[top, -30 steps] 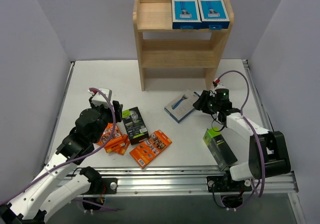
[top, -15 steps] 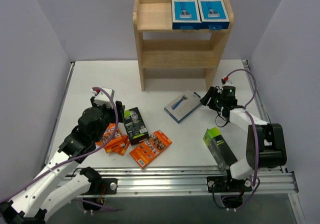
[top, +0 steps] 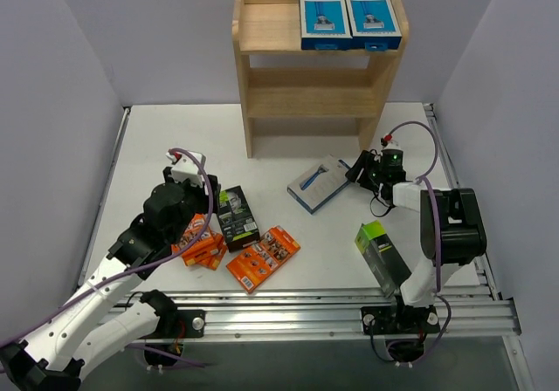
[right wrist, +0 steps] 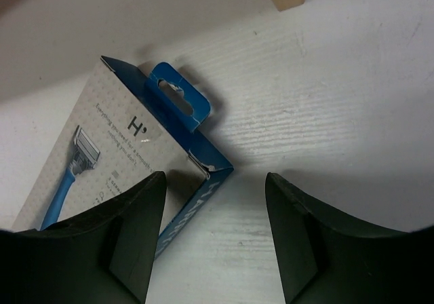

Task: Place and organize the shaving razors onto the shelf
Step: Grab a shaving razor with the right arm

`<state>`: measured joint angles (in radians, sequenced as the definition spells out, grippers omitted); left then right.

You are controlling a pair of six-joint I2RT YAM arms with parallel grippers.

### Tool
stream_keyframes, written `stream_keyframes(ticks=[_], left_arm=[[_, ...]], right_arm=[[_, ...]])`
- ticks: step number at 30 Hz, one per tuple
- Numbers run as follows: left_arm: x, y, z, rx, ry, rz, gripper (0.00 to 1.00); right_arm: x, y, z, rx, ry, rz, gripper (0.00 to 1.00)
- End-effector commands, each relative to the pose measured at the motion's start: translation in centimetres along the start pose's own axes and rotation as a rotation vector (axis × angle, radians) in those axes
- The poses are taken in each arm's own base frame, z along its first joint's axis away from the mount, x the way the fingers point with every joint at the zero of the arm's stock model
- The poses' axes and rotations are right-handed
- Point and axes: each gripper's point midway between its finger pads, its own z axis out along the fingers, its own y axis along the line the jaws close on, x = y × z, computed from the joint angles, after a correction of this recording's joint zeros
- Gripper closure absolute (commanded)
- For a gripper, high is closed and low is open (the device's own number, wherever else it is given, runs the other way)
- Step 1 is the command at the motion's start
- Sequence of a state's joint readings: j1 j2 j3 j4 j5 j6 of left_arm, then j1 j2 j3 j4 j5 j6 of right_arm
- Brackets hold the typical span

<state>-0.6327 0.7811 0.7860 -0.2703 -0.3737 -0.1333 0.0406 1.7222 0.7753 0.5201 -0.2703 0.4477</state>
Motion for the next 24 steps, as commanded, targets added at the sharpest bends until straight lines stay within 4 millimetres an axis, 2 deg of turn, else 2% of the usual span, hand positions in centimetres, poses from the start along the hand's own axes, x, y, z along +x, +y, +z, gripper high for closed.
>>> stream_keyframes(ticks=[1,8,13,17,18,21,23,24], left_arm=[[-2.2,0.1,-0.1,-0.004,-0.047,-0.01,0.26],[-2.1,0.1,0.1,-0.005,-0.041,-0.007,0.26],[-2.0,0.1,0.2,-0.003,-0.035,-0.006,0.26],[-2.1,0.1,0.2,0.001,-0.036,-0.01,0.26],[-2.0,0.1,0.2,0.001,-0.034,-0.01,0.26],[-1.9,0.0,0.1,0.007,-0.032,-0.012,0.26],[-1.9,-0.1,0.1,0.011,-0.031,-0.015,0.26],[-1.9,0.0,0.1,0.01,-0.033,-0.017,0.26]], right_arm=[[-4.0,1.9,0.5,-0.05,-0.112,-0.023,0.44],[-4.4,1.9,1.4,-0.059,-0.129,-0.026,0.44],[-3.0,2.6,2.6,-0.111,-0.101,0.003,0.49],[-2.3,4.7,2.3,-0.179,-0.113,-0.003,0.51],[-2.0,6.0,1.9,-0.204,-0.111,-0.011,0.51],[-0.9,7.9,0.8,-0.248,-0.102,-0.011,0.51],[0.8,9.2,0.2,-0.273,-0.071,-0.016,0.51],[0.7,10.1,-0.6,-0.288,-0.08,-0.015,0.51]])
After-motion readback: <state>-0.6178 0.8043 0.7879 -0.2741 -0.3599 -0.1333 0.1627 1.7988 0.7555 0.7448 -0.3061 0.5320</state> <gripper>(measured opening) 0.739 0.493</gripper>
